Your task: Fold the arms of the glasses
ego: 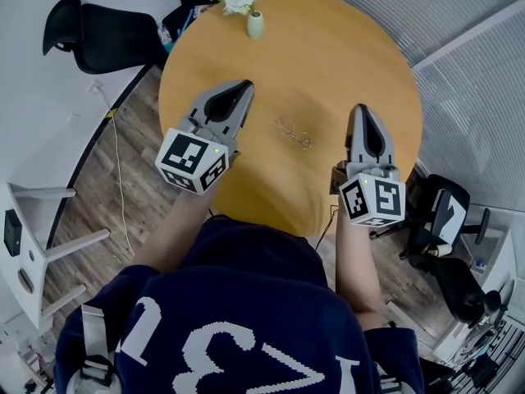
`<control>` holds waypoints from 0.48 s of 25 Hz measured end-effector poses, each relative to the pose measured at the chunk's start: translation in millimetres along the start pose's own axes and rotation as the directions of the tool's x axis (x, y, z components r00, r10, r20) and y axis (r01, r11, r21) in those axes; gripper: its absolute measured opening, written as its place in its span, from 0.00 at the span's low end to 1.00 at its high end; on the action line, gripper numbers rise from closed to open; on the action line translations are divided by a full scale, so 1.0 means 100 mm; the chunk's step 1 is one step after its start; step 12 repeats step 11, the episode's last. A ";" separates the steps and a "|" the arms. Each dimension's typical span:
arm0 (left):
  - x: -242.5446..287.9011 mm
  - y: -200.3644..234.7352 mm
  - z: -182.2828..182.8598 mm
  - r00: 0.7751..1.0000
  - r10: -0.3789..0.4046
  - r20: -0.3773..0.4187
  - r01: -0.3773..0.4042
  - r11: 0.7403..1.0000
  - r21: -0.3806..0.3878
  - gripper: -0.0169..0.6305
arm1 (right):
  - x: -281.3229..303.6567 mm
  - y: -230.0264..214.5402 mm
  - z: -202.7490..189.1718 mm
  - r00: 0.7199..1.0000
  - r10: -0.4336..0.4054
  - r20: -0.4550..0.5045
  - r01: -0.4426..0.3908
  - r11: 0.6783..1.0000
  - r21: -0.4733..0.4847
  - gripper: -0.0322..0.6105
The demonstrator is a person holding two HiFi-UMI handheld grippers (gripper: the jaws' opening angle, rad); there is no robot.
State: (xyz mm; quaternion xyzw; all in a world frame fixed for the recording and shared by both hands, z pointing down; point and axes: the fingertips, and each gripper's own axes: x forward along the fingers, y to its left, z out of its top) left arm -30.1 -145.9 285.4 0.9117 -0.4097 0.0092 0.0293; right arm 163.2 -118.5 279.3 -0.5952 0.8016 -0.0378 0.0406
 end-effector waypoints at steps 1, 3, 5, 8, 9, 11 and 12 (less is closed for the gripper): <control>0.00 -0.01 0.01 1.000 -0.002 0.002 0.002 1.000 0.001 0.05 | -0.01 0.00 0.02 1.000 -0.002 0.005 0.002 1.000 -0.001 0.09; 0.01 -0.01 0.03 1.000 -0.004 0.006 0.004 1.000 0.004 0.05 | -0.01 0.01 0.06 1.000 -0.002 0.014 0.002 1.000 -0.006 0.09; 0.00 0.00 0.05 1.000 -0.005 0.011 0.005 1.000 0.005 0.05 | -0.01 0.03 0.10 1.000 0.002 0.024 -0.002 1.000 -0.014 0.09; 0.01 0.01 0.06 1.000 -0.006 0.016 0.006 1.000 0.007 0.05 | 0.00 0.04 0.13 1.000 0.000 0.030 0.000 1.000 -0.018 0.09; 0.02 0.01 0.06 1.000 -0.007 0.016 0.006 1.000 0.007 0.05 | 0.00 0.03 0.14 1.000 -0.002 0.030 0.003 1.000 -0.019 0.09; 0.03 0.02 0.06 1.000 -0.006 0.018 0.006 1.000 0.006 0.05 | 0.01 0.03 0.15 0.999 -0.008 0.031 0.009 1.000 -0.021 0.09; 0.03 0.02 0.06 1.000 -0.006 0.018 0.006 1.000 0.006 0.05 | 0.01 0.03 0.15 0.999 -0.008 0.031 0.009 1.000 -0.021 0.09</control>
